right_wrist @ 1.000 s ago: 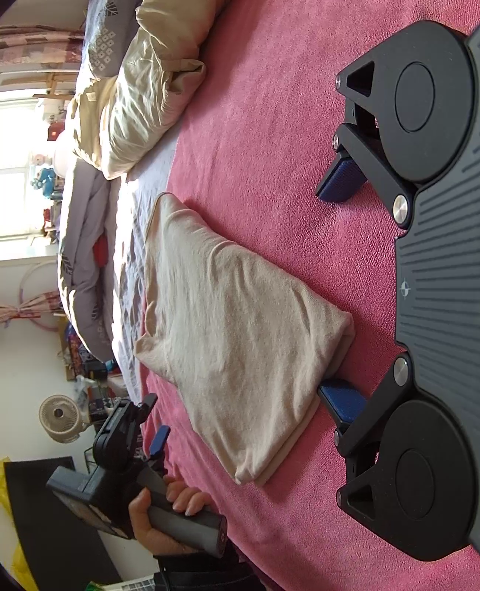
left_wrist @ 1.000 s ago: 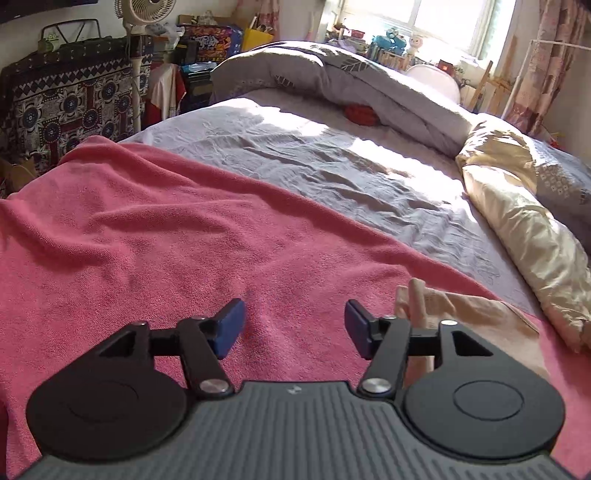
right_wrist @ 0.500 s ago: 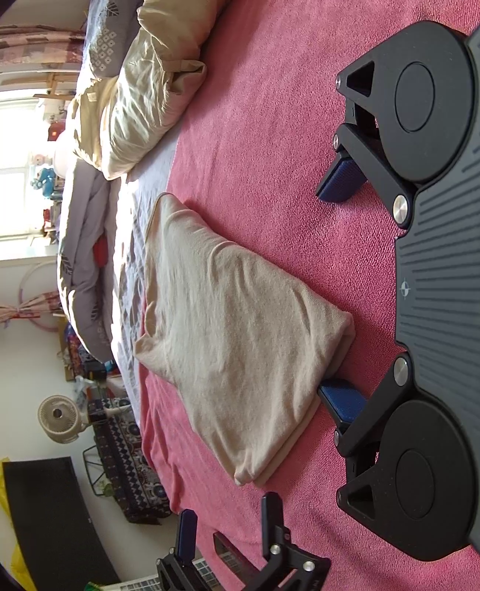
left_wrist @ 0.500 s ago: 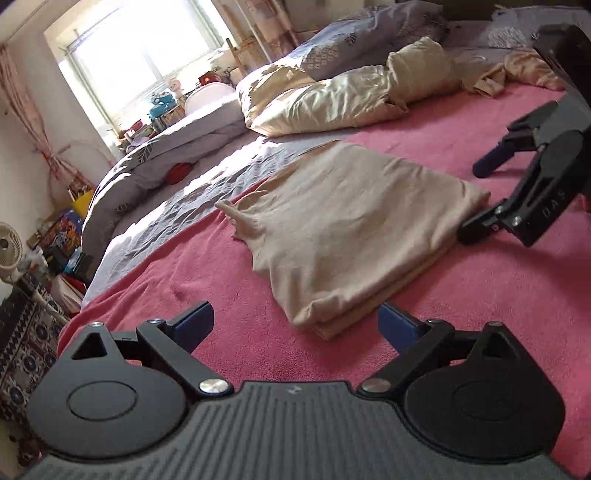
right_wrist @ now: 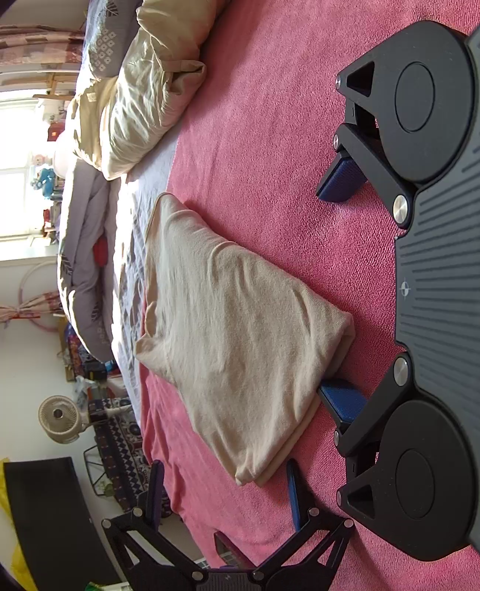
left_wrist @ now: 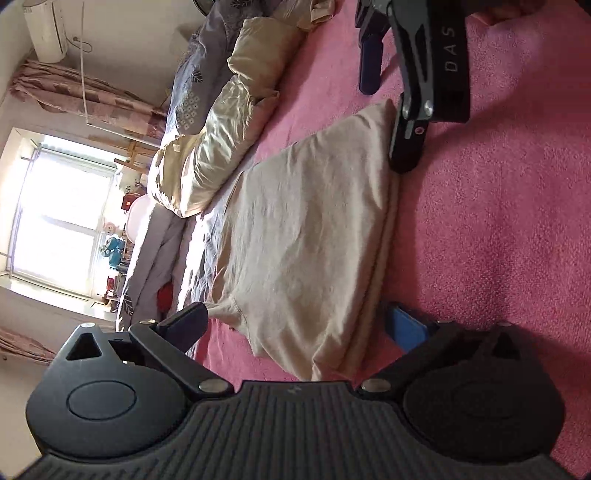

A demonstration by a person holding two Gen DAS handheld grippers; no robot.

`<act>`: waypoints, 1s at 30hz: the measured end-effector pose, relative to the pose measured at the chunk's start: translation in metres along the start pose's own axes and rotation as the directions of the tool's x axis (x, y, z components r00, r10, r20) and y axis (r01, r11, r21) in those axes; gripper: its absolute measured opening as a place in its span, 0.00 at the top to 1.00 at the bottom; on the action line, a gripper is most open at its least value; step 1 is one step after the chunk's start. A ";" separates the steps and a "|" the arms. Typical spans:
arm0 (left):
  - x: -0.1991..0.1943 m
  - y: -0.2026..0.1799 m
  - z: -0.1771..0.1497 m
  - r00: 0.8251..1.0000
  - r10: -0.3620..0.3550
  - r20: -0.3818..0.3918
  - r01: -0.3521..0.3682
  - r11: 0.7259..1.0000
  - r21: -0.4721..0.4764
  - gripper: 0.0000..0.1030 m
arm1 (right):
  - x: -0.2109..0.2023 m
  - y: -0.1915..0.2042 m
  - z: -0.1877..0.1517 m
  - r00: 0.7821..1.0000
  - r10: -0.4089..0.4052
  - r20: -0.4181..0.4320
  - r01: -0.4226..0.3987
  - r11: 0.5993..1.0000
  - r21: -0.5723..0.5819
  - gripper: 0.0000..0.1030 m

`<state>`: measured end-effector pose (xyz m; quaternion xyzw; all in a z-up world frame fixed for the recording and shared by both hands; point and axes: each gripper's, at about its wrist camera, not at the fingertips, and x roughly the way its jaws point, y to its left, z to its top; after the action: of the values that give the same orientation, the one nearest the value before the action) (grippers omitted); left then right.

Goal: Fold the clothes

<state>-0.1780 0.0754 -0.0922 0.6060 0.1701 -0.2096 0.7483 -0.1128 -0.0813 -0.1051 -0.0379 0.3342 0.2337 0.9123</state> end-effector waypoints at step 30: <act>0.040 -0.046 0.006 0.997 0.065 -0.040 -0.040 0.891 0.452 0.74 | -0.001 -0.003 0.000 1.000 0.008 0.003 -0.008 1.000 0.014 0.00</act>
<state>-0.1679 0.0570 -0.1498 0.7726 0.1207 -0.2067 0.5881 -0.1126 -0.0842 -0.1048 -0.0298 0.3345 0.2350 0.9121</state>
